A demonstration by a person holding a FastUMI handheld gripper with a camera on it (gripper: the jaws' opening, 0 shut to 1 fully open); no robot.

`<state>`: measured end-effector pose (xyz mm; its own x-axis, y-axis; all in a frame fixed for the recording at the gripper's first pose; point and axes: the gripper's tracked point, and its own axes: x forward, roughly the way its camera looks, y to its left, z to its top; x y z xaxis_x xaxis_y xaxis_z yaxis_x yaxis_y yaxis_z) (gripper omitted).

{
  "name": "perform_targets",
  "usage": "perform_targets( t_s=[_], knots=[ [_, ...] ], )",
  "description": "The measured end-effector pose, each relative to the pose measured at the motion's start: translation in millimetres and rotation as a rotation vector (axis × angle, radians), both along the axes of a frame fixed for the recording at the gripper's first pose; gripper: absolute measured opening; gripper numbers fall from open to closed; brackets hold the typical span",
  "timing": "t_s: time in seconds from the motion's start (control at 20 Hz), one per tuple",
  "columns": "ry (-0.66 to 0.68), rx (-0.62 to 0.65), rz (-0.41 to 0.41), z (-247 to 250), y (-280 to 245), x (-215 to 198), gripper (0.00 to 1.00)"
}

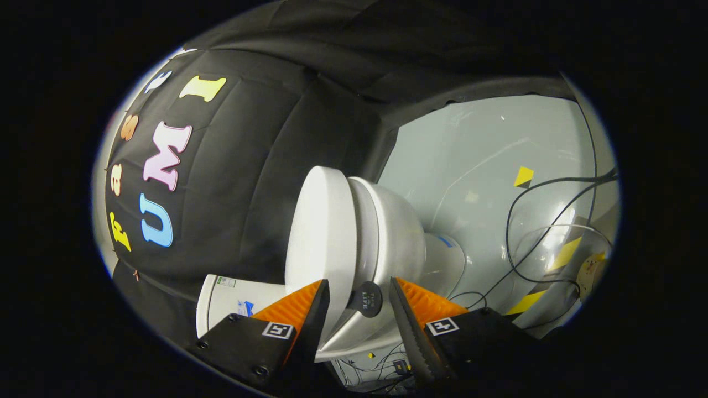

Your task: Open the toilet lid.

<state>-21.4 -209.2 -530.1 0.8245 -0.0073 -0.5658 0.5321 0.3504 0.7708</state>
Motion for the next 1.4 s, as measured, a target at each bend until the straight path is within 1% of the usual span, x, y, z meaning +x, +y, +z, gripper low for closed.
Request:
perform_targets(
  t_s=[0.1,0.25,0.35,0.4,0.5,0.55,0.6,0.65,0.75,0.8,0.85,0.95,1.05,1.1,1.2,1.4],
  knots=[
    [0.000,0.030,0.002,-6,6,4,0.72],
    [0.022,0.054,0.029,-19,15,5,0.55],
    [0.006,0.062,0.041,-15,19,11,0.54],
    [0.032,0.051,0.035,-23,20,11,0.54],
    [0.022,0.078,0.028,-21,18,12,0.29],
    [0.003,0.099,0.024,-18,21,10,0.29],
    [-0.002,0.100,0.001,-19,12,12,0.29],
    [0.001,0.112,0.011,-19,14,9,0.14],
    [-0.020,0.114,-0.001,-16,13,13,0.14],
    [-0.014,0.112,0.010,-17,17,16,0.14],
    [-0.009,0.091,0.020,-16,18,15,0.05],
    [0.011,0.044,0.048,-10,19,16,0.05],
    [0.060,-0.049,0.096,-9,22,11,0.05],
    [0.067,-0.070,0.109,-4,23,13,0.05],
    [0.059,-0.090,0.117,9,23,18,0.05],
    [0.053,-0.206,0.171,45,32,25,0.05]
  ],
)
